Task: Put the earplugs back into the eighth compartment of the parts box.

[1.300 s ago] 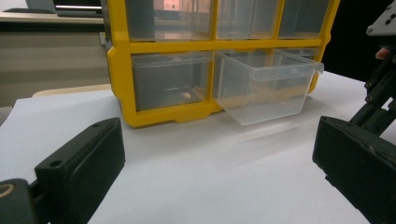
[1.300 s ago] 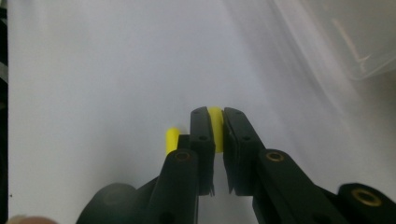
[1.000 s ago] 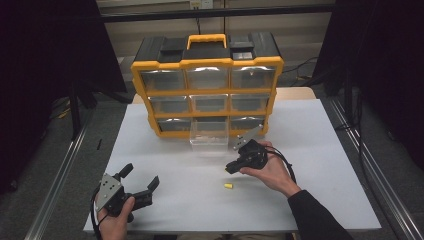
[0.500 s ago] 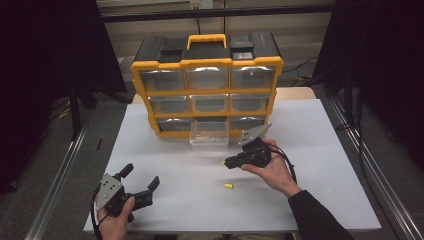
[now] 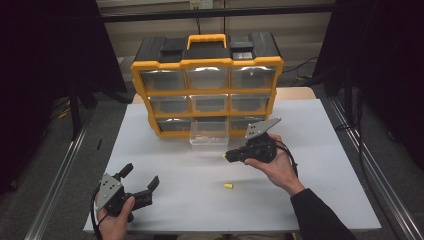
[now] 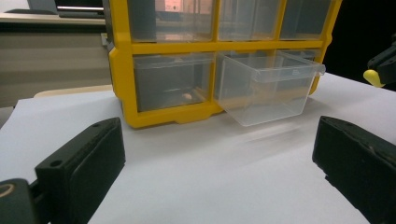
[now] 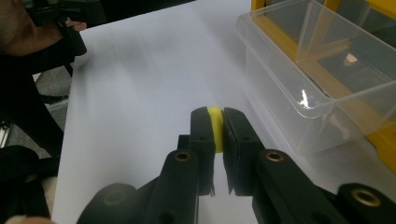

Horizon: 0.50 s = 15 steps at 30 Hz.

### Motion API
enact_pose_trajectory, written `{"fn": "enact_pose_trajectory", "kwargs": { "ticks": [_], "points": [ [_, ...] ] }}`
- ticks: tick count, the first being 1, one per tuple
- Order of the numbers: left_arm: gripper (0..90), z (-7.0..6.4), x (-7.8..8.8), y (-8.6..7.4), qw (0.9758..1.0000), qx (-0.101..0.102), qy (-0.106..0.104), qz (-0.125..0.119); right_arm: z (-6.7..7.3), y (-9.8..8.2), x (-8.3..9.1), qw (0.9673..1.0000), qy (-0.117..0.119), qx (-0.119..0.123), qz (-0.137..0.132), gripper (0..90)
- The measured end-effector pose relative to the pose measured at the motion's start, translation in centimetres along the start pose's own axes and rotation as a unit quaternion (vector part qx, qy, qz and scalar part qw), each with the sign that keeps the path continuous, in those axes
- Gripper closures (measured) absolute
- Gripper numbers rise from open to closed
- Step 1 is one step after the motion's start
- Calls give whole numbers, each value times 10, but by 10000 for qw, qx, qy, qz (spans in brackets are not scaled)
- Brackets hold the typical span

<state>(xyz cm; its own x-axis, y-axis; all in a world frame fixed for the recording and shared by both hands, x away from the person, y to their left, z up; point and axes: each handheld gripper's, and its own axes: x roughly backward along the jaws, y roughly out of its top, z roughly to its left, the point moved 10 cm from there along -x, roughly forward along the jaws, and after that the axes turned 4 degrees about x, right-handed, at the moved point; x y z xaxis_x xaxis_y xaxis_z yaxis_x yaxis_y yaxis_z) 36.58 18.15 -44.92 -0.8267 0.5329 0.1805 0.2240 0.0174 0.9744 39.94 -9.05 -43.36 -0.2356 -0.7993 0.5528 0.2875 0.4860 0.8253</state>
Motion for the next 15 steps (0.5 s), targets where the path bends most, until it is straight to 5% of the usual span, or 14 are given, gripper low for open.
{"fn": "enact_pose_trajectory", "kwargs": {
  "ticks": [15],
  "points": [
    [25,0,0,0,10000,-14,-8,-3,-4,25,7,9997,-108,200,-20,823]
  ]
}}
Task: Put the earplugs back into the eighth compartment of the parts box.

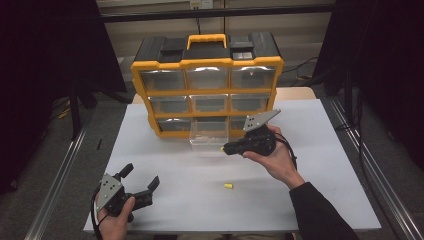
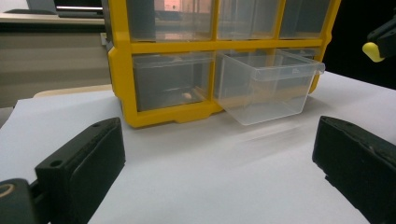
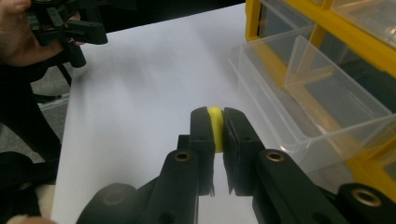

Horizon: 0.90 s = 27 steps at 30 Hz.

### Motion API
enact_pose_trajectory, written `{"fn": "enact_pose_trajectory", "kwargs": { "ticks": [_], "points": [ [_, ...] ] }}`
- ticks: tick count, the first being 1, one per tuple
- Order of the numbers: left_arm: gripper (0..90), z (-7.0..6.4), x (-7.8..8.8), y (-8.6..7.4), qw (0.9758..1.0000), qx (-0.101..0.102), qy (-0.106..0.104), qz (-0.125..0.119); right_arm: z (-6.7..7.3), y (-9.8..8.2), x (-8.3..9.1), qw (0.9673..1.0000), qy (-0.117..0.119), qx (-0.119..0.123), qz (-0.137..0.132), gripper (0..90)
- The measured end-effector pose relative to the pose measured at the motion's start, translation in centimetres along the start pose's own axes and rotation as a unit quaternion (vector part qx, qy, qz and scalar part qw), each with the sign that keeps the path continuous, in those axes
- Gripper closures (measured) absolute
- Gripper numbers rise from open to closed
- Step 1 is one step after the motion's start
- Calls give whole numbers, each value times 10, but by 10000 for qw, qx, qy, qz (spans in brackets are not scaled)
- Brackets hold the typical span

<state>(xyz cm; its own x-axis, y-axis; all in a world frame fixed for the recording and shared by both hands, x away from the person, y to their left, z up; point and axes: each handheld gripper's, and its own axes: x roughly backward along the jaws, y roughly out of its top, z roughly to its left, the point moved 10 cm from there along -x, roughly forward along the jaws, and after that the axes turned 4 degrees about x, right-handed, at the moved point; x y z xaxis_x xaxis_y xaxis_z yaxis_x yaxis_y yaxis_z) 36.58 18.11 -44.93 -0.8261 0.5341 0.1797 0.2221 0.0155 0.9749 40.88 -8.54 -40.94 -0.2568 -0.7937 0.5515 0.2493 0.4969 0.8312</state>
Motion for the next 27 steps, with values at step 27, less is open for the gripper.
{"fn": "enact_pose_trajectory", "kwargs": {
  "ticks": [27],
  "points": [
    [28,-1,0,1,10000,-2,-16,-21,-32,51,-3,9982,-126,266,525,826]
  ]
}}
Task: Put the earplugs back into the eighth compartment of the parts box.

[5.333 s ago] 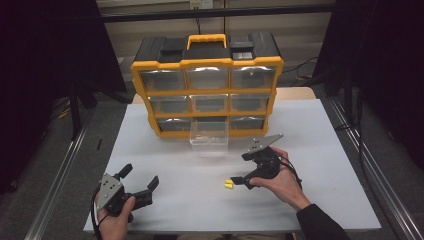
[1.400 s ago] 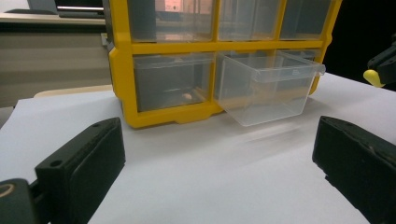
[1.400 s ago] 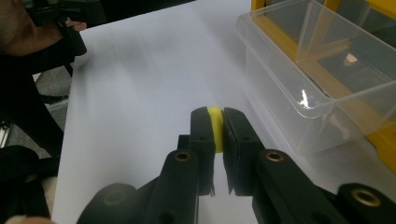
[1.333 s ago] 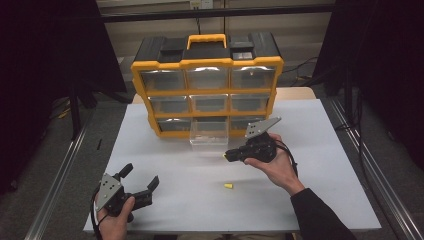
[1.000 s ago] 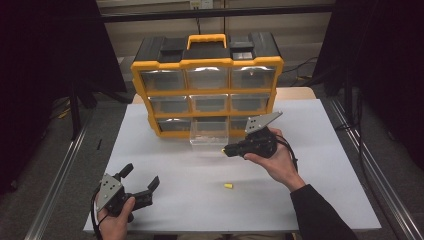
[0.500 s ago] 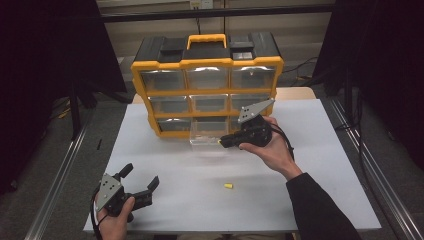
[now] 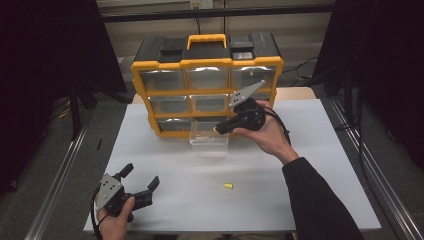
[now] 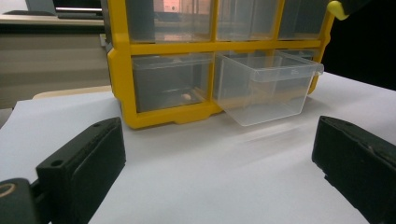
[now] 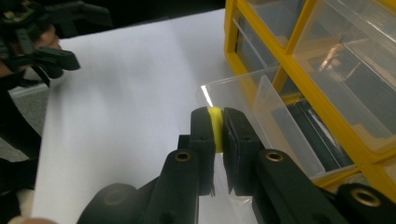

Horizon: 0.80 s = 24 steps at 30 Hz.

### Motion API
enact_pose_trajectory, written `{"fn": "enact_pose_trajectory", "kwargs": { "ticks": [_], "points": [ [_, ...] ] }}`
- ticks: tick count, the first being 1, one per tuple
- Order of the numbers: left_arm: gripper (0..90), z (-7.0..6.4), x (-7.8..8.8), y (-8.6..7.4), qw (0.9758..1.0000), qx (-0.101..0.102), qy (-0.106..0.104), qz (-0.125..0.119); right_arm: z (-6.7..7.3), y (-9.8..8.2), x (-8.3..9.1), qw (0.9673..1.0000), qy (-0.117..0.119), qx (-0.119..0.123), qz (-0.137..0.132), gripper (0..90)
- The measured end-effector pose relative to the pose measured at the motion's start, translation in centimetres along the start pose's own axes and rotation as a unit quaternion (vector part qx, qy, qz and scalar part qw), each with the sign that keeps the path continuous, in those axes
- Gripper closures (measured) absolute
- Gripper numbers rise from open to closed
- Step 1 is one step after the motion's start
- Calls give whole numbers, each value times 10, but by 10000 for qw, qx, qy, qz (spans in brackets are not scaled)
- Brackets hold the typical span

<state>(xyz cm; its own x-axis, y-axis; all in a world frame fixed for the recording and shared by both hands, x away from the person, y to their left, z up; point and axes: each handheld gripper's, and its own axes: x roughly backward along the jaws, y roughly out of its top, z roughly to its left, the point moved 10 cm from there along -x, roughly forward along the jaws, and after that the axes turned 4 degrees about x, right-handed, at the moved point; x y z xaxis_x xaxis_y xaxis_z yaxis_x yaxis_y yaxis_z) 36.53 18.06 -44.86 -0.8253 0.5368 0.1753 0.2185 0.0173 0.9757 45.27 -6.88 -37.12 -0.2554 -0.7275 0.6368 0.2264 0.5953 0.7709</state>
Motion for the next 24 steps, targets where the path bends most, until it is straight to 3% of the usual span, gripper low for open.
{"fn": "enact_pose_trajectory", "kwargs": {
  "ticks": [5,14,20,24],
  "points": [
    [28,1,1,0,10000,-89,21,34,-9,4,-10,9994,-28,47,333,829],
    [28,0,0,0,10000,-16,-26,15,-23,10,-26,9967,-57,32,813,832],
    [28,-1,1,1,10000,44,-55,-24,-35,-4,-41,9925,-58,4,1225,831],
    [28,1,1,0,10000,-11,-37,25,-38,-8,-45,9920,-26,-58,1261,831]
  ]
}}
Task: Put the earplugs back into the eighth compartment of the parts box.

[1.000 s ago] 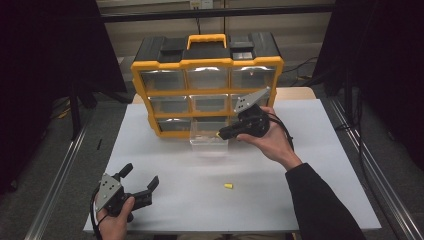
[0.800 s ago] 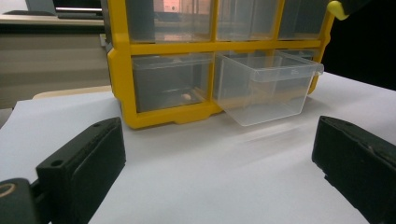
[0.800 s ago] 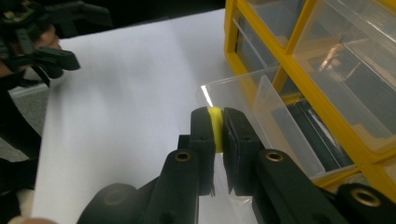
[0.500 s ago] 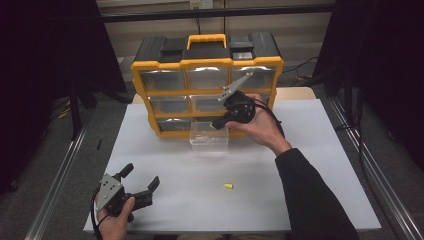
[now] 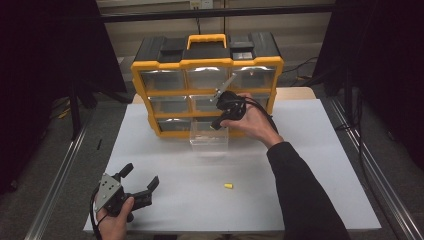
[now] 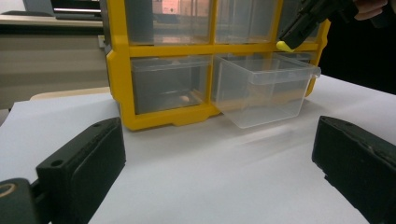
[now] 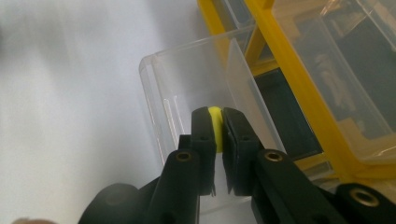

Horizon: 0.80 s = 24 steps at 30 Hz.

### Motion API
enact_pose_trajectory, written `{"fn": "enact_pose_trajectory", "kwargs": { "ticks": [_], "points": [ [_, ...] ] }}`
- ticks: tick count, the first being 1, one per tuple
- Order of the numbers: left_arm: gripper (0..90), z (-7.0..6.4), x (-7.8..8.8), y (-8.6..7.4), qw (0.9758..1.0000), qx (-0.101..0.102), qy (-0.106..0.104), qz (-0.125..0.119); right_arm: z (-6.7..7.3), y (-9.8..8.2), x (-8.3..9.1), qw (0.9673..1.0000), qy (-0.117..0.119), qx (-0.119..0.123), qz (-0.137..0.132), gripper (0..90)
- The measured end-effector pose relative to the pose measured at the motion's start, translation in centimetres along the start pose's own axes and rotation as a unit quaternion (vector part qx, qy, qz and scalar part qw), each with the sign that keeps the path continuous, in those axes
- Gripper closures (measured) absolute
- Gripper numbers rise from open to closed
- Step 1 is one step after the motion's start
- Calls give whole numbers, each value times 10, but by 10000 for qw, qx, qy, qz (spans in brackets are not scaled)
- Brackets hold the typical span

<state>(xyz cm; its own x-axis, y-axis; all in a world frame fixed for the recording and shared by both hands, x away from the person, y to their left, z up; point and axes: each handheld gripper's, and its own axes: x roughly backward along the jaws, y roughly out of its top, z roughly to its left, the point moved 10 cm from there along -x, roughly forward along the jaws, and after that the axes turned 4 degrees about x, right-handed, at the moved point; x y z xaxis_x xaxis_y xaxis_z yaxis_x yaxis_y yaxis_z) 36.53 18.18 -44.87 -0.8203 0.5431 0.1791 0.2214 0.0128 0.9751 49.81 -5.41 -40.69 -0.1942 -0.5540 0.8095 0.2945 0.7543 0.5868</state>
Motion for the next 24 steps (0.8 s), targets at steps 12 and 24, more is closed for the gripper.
{"fn": "enact_pose_trajectory", "kwargs": {
  "ticks": [12,24],
  "points": [
    [28,-1,-1,0,10000,19,-10,-8,-8,-11,-16,9989,-1,-93,465,823],
    [28,0,-1,0,10000,-4,12,-14,-9,-20,-27,9981,-16,-160,603,811]
  ]
}}
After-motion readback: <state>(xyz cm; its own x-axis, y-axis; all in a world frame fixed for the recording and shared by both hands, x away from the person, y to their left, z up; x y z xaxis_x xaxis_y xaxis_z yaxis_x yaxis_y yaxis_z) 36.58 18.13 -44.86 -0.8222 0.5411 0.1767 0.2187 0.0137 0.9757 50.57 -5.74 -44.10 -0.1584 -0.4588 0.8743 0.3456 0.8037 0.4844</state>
